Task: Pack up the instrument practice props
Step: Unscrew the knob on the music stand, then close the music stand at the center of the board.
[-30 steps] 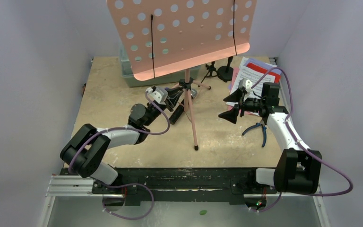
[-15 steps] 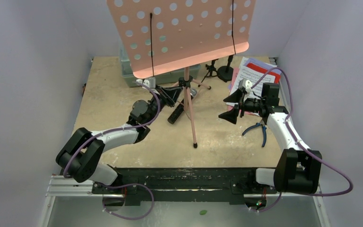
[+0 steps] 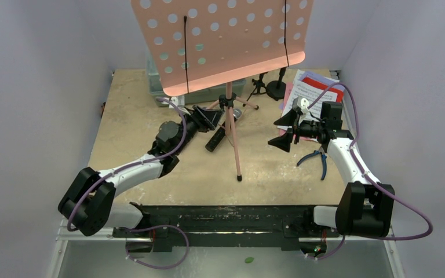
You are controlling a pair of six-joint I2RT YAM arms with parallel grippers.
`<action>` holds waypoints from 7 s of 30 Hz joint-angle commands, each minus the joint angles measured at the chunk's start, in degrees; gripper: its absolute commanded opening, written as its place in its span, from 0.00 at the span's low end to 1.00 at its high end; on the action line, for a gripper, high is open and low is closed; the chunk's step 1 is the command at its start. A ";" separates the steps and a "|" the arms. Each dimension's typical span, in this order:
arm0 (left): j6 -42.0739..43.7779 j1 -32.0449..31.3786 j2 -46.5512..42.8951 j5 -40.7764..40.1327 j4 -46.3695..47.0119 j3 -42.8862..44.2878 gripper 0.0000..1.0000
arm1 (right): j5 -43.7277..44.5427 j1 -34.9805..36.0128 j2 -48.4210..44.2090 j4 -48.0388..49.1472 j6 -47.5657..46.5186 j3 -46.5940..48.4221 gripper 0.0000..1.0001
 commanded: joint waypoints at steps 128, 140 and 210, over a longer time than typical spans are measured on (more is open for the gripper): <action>19.14 -18.07 9.61 -22.08 -15.33 9.26 0.34 | -1.10 0.25 -0.22 -2.04 -3.40 2.36 0.99; 26.43 -18.08 4.35 -22.00 -10.02 8.23 0.00 | -0.84 0.25 -0.22 -2.81 -4.37 2.47 0.99; 33.63 -15.25 -0.50 -15.14 -2.43 6.52 0.00 | 5.30 5.33 2.53 18.14 -0.14 2.52 0.99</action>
